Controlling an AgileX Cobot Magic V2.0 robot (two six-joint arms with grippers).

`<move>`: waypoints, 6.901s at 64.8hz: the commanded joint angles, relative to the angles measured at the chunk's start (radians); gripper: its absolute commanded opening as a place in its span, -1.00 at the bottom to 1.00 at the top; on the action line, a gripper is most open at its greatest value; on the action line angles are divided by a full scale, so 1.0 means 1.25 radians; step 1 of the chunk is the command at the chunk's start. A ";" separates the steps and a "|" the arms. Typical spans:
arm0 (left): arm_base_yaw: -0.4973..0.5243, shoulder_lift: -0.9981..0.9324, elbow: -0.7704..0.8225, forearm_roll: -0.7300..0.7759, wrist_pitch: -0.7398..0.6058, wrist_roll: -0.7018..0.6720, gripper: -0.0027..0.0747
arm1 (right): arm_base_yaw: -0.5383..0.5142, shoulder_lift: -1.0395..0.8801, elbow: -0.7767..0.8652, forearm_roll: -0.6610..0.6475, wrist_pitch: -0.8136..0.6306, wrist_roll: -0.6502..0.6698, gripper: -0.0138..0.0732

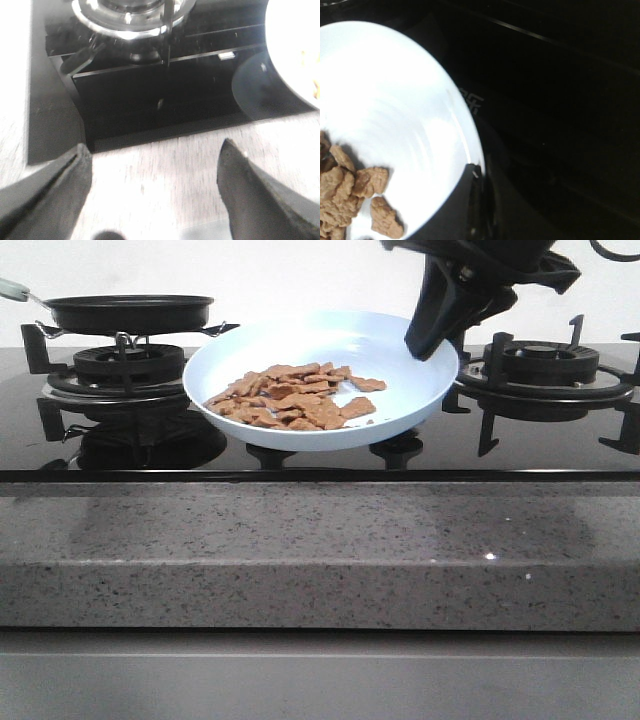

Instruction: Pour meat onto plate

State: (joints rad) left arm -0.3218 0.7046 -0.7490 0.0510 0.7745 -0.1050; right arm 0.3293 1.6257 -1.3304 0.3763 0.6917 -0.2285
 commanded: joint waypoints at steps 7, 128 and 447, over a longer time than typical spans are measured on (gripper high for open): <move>-0.006 -0.043 -0.017 0.003 -0.043 -0.009 0.39 | 0.001 -0.032 -0.019 0.019 -0.032 -0.005 -0.82; -0.006 -0.043 -0.017 -0.004 -0.032 -0.009 0.39 | -0.120 0.345 -0.561 -0.009 0.132 -0.005 0.18; 0.200 -0.583 0.606 -0.100 -0.723 0.062 -0.98 | -0.114 -1.036 0.529 -0.193 0.255 0.103 -0.84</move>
State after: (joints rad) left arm -0.0500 -0.0027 0.0017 -0.0634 -0.0385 -0.0280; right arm 0.1873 0.3217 -0.6488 0.1384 1.0694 -0.0999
